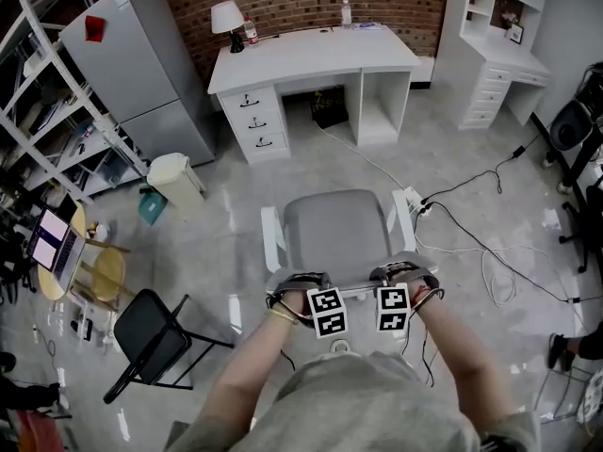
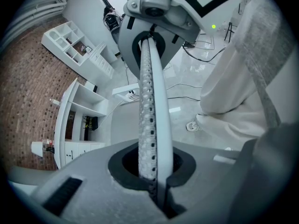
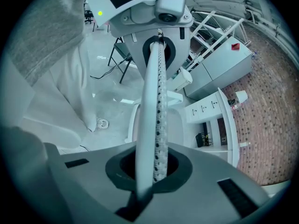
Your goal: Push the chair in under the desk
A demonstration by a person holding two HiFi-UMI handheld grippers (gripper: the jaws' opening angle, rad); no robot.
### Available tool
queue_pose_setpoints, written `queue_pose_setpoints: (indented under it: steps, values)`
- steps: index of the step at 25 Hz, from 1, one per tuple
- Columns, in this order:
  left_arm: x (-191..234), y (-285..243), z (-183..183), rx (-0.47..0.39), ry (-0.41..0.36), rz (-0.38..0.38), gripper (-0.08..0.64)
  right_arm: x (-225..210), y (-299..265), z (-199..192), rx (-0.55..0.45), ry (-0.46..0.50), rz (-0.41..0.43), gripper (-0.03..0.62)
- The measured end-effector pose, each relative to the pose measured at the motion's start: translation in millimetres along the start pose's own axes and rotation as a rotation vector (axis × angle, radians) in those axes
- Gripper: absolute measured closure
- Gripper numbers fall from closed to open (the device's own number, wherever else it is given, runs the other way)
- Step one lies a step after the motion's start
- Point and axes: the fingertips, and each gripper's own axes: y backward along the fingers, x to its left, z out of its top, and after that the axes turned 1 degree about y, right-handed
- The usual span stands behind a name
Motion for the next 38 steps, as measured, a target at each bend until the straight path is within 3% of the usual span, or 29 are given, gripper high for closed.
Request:
queue_pose_setpoints:
  steps: [38]
  values:
    - [52, -17, 6, -0.002, -0.008, 0.014, 0.538, -49, -20, -22, 0.031, 0.004, -0.017, 0.581]
